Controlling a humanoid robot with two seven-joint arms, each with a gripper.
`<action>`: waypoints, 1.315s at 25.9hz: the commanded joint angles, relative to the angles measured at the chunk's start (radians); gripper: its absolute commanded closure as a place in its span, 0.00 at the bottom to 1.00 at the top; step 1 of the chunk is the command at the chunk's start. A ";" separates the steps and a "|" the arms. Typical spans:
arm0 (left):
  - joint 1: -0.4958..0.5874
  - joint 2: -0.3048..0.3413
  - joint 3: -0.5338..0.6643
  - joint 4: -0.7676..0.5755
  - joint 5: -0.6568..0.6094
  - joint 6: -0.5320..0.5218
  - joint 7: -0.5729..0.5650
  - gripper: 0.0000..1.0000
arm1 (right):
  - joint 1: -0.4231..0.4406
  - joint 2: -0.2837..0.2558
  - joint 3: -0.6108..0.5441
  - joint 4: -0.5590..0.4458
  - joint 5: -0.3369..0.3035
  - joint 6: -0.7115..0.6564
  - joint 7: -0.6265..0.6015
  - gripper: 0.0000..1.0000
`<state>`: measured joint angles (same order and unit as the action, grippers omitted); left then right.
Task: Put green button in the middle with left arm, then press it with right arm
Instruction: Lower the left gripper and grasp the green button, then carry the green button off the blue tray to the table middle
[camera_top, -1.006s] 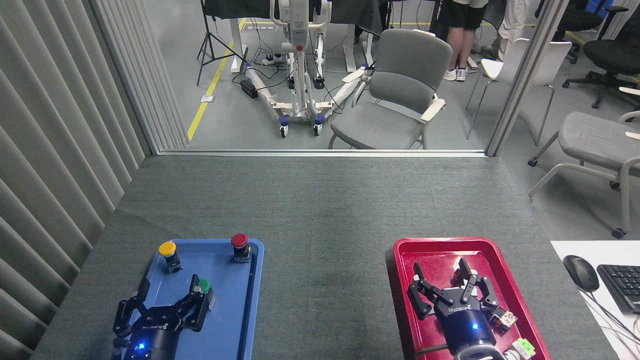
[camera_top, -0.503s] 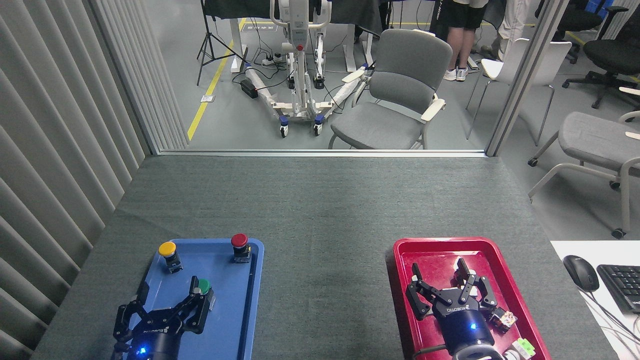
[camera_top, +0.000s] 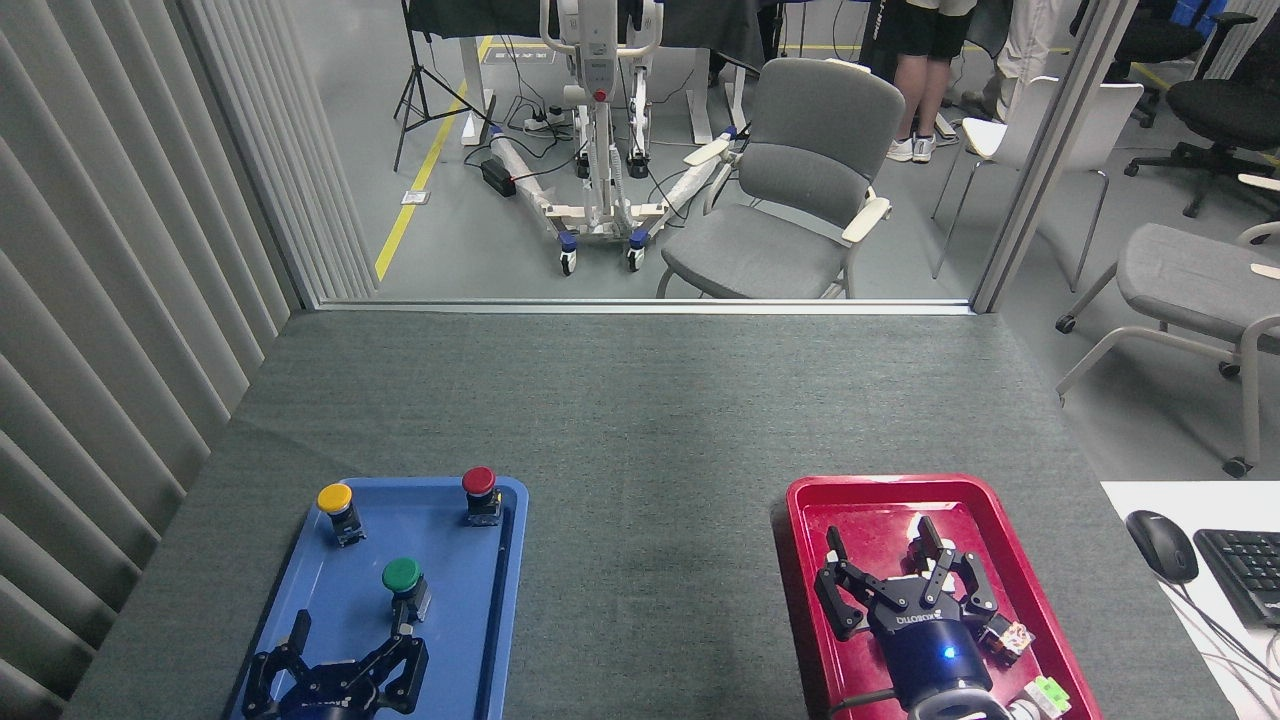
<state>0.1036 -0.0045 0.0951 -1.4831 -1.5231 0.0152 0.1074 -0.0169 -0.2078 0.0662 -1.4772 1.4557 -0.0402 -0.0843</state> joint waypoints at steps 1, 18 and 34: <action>-0.041 -0.002 -0.001 0.084 -0.002 0.000 0.014 0.01 | 0.000 -0.001 0.000 0.000 0.000 0.000 0.000 0.00; -0.200 0.014 -0.005 0.354 0.008 -0.051 0.034 0.05 | 0.003 0.002 0.000 0.000 0.000 0.000 0.000 0.00; -0.277 0.027 -0.008 0.494 0.006 -0.080 0.077 0.53 | 0.003 0.005 0.000 0.000 0.002 0.000 0.000 0.00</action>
<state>-0.1692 0.0203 0.0901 -1.0018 -1.5144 -0.0619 0.1806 -0.0138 -0.2025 0.0660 -1.4772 1.4572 -0.0402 -0.0863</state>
